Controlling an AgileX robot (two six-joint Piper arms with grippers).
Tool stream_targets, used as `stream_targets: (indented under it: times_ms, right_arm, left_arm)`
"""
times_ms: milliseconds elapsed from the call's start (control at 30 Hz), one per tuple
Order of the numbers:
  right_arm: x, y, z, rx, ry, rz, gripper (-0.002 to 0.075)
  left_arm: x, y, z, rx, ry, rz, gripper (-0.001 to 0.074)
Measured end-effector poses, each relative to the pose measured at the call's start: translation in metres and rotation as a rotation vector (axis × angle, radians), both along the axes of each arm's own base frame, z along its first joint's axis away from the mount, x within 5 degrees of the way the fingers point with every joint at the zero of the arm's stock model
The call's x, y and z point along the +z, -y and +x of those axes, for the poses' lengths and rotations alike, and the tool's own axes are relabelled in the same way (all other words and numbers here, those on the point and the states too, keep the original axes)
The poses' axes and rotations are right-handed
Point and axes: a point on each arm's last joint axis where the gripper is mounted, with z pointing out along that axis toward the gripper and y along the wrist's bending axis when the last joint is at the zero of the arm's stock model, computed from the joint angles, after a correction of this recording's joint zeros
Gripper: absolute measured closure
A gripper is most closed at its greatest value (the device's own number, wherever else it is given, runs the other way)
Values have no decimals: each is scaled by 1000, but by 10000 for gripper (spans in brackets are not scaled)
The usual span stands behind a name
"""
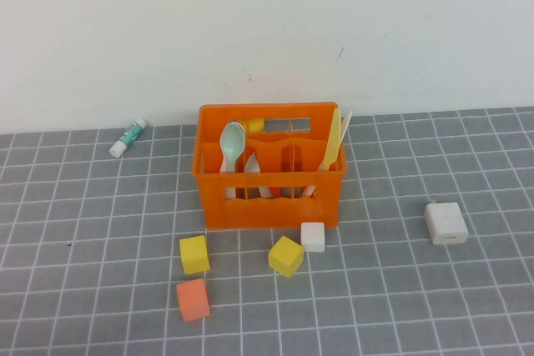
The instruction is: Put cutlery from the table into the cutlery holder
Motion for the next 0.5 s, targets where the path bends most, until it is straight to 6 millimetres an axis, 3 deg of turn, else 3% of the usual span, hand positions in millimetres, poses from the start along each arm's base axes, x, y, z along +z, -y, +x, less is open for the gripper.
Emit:
stream_targets:
  times_ms: [167,500]
  right_arm:
    - [-23,16,-12,-92,-65,5,261]
    - [-80,50,-31,-543,-37,120,261]
  left_arm:
    - [0,0,0,0,0,0,736]
    - [0,0,0,0,0,0,736]
